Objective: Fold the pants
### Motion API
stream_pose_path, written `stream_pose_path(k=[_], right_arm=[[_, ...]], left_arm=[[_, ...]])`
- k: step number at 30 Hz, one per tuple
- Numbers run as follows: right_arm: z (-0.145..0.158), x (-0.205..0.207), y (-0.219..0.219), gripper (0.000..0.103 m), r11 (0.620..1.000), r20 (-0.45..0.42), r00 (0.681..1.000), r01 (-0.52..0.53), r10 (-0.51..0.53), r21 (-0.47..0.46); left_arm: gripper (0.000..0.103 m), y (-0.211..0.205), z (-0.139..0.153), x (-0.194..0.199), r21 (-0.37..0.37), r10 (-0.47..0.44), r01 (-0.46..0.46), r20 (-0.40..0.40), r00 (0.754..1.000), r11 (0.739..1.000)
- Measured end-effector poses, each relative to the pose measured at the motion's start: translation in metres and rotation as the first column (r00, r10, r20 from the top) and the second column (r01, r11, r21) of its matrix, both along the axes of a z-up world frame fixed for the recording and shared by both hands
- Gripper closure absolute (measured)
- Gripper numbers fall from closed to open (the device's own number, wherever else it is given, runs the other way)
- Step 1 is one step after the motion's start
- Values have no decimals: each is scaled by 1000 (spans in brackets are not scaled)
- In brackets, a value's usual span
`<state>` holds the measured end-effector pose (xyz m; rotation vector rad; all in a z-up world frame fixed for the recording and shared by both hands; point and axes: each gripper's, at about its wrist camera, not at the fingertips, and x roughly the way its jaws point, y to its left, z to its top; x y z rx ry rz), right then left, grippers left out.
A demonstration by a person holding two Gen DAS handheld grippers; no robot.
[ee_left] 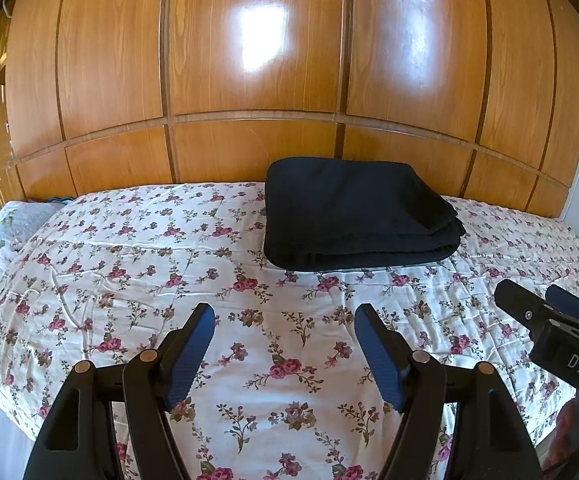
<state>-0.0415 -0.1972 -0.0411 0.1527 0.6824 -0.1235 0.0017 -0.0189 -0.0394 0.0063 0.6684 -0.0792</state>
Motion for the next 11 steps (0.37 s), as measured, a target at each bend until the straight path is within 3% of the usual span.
stream_pose_path(k=[11], right_arm=[[-2,1,1,7,1000,-8,1000,-1,1,3]], left_arm=[[29,0,-4,2,-2,-6,6,-26,1000,1000]])
